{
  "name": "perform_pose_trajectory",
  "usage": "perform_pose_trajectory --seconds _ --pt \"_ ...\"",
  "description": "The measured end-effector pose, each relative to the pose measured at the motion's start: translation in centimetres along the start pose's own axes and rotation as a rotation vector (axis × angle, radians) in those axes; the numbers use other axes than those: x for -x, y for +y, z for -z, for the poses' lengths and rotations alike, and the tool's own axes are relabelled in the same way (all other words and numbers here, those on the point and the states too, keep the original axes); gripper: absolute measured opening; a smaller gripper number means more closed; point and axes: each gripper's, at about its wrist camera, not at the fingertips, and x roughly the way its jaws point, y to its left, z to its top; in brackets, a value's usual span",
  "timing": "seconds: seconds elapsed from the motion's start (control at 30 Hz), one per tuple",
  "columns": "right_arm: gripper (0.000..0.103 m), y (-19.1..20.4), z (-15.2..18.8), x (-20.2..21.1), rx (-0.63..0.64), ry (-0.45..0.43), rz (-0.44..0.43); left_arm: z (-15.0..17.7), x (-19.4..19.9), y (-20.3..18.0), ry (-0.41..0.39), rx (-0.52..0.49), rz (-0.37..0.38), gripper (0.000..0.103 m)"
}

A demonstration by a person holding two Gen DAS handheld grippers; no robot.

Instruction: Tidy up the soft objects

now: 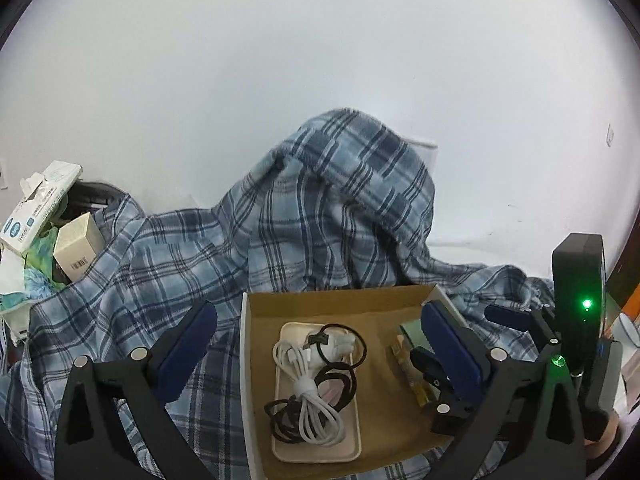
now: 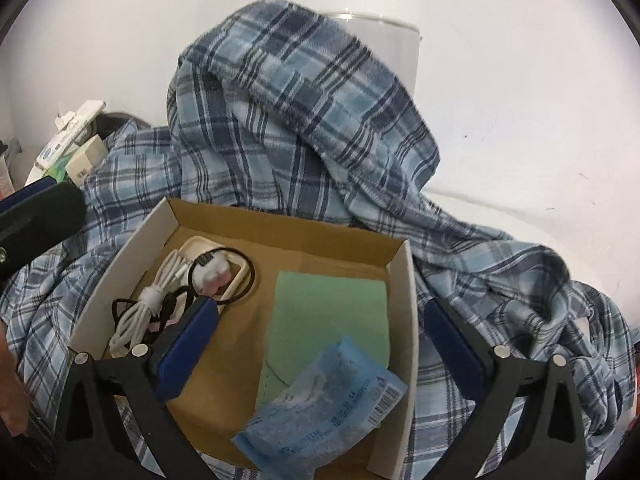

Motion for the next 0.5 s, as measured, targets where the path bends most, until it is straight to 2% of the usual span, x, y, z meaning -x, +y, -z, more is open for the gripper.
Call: perform_pose_trajectory --seconds 0.13,0.23,0.33,0.5 --pt "0.102 -0.3 -1.2 2.5 -0.008 -0.075 0.01 -1.2 1.7 -0.5 -0.044 -0.023 -0.002 0.103" --pt "0.102 -0.5 -2.2 5.4 -0.015 -0.164 0.019 -2.4 4.3 -1.5 -0.113 -0.064 -0.01 0.103" --pt "0.102 -0.7 -3.0 8.5 -0.021 -0.235 0.02 -3.2 7.1 -2.1 -0.174 -0.061 -0.002 0.103" --pt "0.102 -0.6 -2.7 13.9 -0.048 -0.347 0.025 -3.2 11.6 -3.2 -0.263 -0.094 -0.008 0.103"
